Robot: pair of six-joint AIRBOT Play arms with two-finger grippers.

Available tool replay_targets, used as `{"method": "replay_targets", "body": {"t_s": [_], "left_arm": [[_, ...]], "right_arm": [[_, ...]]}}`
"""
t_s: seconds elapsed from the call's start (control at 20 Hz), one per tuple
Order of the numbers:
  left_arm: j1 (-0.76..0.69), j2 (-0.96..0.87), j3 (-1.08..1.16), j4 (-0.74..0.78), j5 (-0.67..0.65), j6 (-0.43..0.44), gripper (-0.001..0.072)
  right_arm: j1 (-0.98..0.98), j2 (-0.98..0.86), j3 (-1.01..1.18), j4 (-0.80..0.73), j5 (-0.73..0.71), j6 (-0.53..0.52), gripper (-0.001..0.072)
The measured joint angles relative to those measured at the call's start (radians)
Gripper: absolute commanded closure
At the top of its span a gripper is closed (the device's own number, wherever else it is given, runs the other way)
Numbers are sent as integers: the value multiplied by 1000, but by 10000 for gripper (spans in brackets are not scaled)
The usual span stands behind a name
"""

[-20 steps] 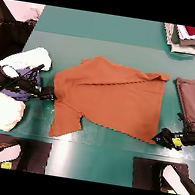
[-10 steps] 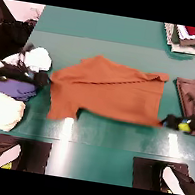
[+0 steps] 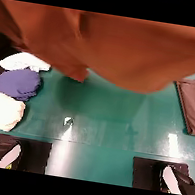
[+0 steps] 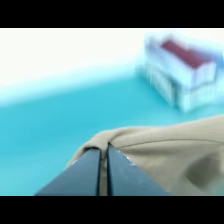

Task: Fold the shirts.

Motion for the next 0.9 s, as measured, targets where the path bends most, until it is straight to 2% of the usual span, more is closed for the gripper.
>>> {"method": "replay_targets", "body": {"t_s": [0.2,0.4,0.6,0.9], "left_arm": [[0,10,283,-5,26,-27,680],[0,9,361,-13,15,-64,680],[0,-4,190,-14,-27,-88,680],[0,-163,-220,-15,-113,-95,680]], "right_arm": [[-85,-63,321,1,77,12,698],[-159,-50,333,2,106,25,698],[-192,-68,215,5,147,29,699],[-136,-309,94,-1,267,33,699]]}}
